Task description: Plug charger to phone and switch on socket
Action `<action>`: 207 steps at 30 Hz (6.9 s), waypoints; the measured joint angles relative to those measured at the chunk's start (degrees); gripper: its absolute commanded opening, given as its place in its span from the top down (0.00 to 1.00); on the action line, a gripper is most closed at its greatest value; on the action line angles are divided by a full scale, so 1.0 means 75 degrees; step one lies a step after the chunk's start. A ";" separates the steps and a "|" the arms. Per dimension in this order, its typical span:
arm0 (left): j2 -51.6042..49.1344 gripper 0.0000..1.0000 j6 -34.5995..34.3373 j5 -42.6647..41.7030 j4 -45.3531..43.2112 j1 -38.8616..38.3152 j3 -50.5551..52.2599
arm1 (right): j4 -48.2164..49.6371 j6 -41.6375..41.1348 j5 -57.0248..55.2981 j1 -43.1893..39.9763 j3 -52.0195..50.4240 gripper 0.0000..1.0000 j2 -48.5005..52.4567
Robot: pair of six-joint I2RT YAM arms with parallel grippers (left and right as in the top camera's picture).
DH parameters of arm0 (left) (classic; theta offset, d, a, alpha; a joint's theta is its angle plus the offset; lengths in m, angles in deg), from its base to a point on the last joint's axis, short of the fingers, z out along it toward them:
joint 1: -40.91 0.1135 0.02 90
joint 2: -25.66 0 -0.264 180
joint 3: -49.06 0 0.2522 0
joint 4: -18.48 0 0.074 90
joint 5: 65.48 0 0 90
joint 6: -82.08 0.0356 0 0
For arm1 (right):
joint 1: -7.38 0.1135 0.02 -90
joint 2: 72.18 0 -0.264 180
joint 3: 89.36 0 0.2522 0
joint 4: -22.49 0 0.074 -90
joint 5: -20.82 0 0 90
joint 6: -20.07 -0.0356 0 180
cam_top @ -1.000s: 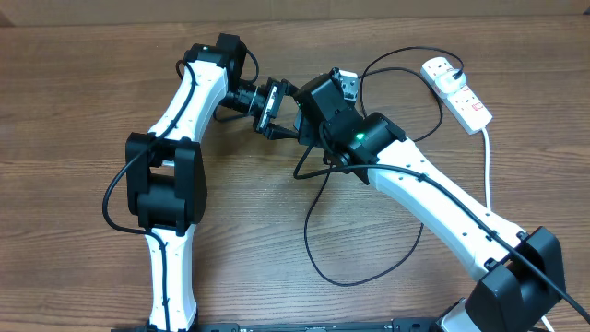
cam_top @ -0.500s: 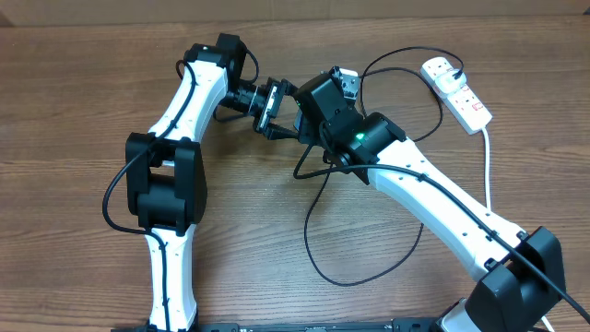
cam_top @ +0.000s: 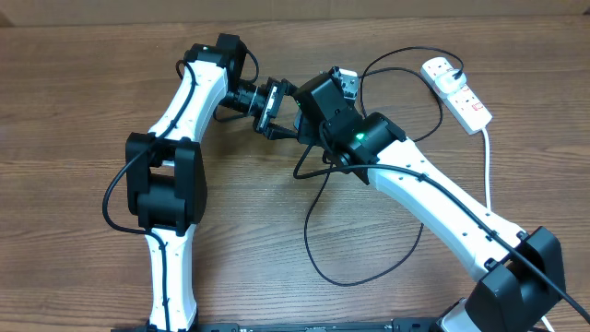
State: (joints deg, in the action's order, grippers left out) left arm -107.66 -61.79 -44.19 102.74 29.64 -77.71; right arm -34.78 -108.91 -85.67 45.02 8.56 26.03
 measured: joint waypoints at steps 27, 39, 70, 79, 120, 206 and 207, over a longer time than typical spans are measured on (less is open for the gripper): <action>0.0000 0.31 0.0003 0.0000 0.0000 0.0000 0.0000 | -0.0003 0.0003 0.0332 -0.0003 0.0000 0.84 0.0000; 0.0000 0.29 0.0047 -0.0050 -0.0038 0.0009 -0.0012 | -0.0154 -0.0052 0.0283 -0.0015 0.0000 0.96 0.0000; 0.2547 0.17 0.2888 0.2766 -0.0291 0.1037 -0.0108 | 0.0965 -0.1489 0.0201 -0.1125 0.0000 0.96 -0.0504; 0.3299 0.26 0.0256 0.3920 -0.1239 0.0358 -0.0280 | 0.1996 -0.5129 0.2148 -0.1163 0.0000 0.96 -0.0662; 0.3197 0.59 -0.4065 0.4456 -0.1641 0.0370 -0.0265 | 0.2978 -0.9891 0.4211 -0.1166 0.0000 0.94 -0.0662; 0.0758 0.96 0.6566 0.2602 0.0236 0.1478 -0.0192 | -0.1405 -0.0041 0.2748 -0.1215 0.0038 0.31 0.1352; 0.0758 0.96 0.6595 0.2582 0.0239 0.1533 -0.0192 | -0.1413 -0.0017 0.2742 -0.1215 0.0038 0.32 0.1440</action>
State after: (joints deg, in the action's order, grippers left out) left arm -101.97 -12.33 -24.82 104.53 41.14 -79.15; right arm -45.38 -109.05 -65.11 35.91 8.84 36.83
